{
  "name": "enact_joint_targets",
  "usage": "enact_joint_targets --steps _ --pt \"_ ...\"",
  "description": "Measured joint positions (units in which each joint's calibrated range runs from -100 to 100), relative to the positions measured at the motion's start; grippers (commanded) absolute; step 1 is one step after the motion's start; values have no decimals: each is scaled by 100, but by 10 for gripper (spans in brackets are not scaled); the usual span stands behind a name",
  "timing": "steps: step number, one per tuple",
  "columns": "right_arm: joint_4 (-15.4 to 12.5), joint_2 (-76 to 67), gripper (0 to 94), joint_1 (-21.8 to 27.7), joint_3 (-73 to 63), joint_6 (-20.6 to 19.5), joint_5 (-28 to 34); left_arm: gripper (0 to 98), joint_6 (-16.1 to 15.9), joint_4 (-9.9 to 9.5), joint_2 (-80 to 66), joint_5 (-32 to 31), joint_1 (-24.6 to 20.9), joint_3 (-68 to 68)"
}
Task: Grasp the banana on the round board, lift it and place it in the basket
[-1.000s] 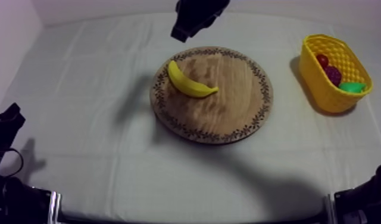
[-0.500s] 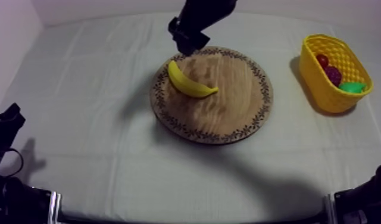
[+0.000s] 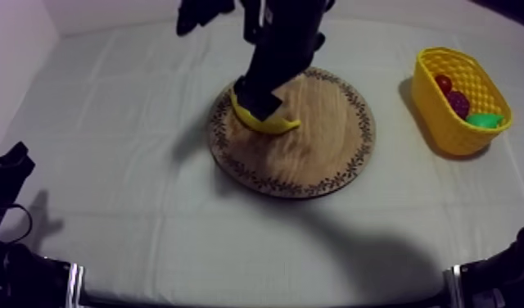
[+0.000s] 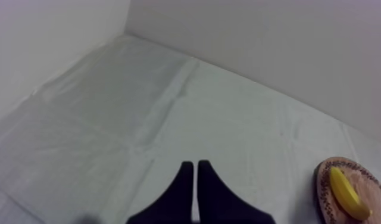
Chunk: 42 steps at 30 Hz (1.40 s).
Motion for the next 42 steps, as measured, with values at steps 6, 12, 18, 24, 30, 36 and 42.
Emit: enact_joint_targets --steps 6,12,18,24,30,36,42 --pt "-13 545 848 26 -203 -81 -222 1 0 0 0 0 0 0" --pt "-131 1169 850 60 -634 -107 -316 1 0 0 0 0 0 0" --pt "-196 1777 843 75 -1010 -145 -304 1 0 0 0 -1 0 0" --pt "-172 2335 836 134 -1457 -250 -304 1 0 0 0 -1 0 0" --pt "-149 2812 832 193 -2082 -397 -246 1 0 0 0 -1 0 0" --pt "-127 3192 805 206 -2654 -442 -153 1 0 0 0 -1 0 0" --pt "-152 3500 680 263 -3082 -445 -3 1 0 0 0 -1 0 0"
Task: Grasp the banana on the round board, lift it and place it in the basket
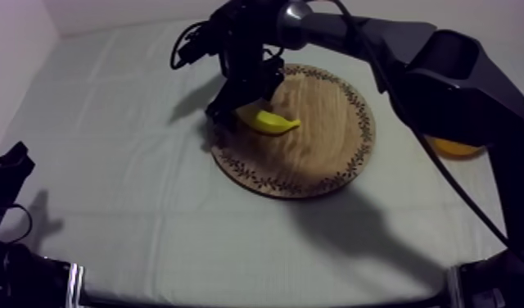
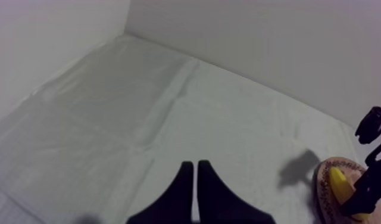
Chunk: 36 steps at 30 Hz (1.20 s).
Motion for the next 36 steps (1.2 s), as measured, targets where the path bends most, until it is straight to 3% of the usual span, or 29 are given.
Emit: enact_joint_targets --steps 6,13,17,36 --pt "58 156 543 41 -90 -44 32 1 0 0 0 0 0 0" --pt "101 211 255 32 -23 -26 43 1 0 0 0 0 0 0" --pt "143 217 156 27 14 -48 17 1 0 5 0 0 0 0" --pt "307 -1022 125 23 444 48 -37 1 0 5 0 0 0 0"
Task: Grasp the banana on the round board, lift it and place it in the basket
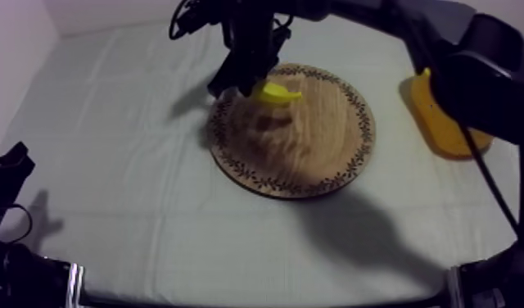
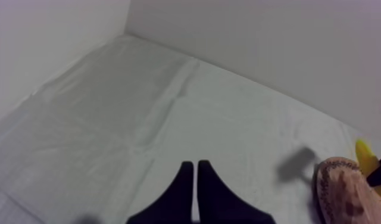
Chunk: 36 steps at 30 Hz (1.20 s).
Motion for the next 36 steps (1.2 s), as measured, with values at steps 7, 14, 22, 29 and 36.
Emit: enact_joint_targets --steps 7,14,22,29,36 --pt "90 -929 125 59 314 138 295 1 0 0 0 0 0 0" --pt "100 -1777 125 144 531 271 513 1 0 0 0 0 0 0" --pt "127 -2491 127 275 1194 343 562 1 0 0 0 0 0 0" --pt "203 -2821 125 707 1460 442 540 1 0 0 0 0 0 0" --pt "294 -2954 120 1332 1517 615 532 1 0 0 0 0 0 0"
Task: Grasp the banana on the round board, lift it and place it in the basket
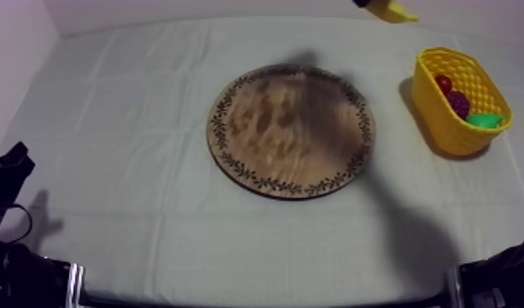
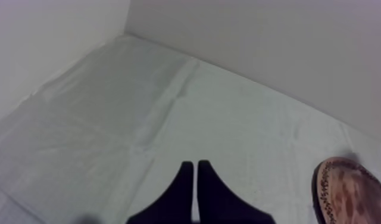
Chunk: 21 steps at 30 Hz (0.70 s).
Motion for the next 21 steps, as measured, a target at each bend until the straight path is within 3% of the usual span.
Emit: enact_joint_targets --steps 21 --pt "280 -746 137 1667 958 297 -749 1 0 0 0 0 0 0"
